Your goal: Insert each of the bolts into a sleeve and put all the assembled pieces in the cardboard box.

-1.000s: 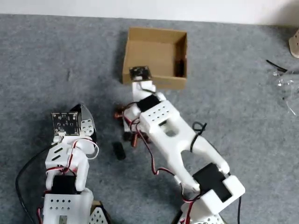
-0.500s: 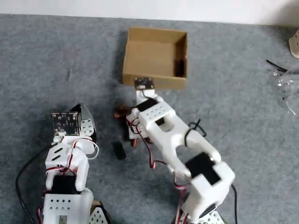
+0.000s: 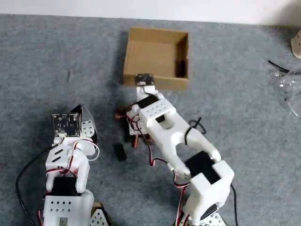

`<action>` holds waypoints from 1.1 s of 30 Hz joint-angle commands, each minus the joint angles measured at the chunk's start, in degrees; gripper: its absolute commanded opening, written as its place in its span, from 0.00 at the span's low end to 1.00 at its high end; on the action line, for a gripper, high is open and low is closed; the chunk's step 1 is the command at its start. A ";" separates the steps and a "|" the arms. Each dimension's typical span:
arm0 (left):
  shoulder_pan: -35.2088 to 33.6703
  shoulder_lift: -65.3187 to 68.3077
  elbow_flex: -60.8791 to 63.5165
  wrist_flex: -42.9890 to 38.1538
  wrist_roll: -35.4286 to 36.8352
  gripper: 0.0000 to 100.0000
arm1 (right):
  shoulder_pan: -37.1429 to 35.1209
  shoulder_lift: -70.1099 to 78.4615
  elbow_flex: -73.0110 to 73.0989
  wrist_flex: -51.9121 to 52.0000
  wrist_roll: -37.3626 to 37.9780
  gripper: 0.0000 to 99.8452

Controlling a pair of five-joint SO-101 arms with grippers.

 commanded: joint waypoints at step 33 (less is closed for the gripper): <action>-0.66 -0.57 -0.40 -1.14 0.18 0.01 | -1.80 -0.31 -14.02 9.80 2.64 0.12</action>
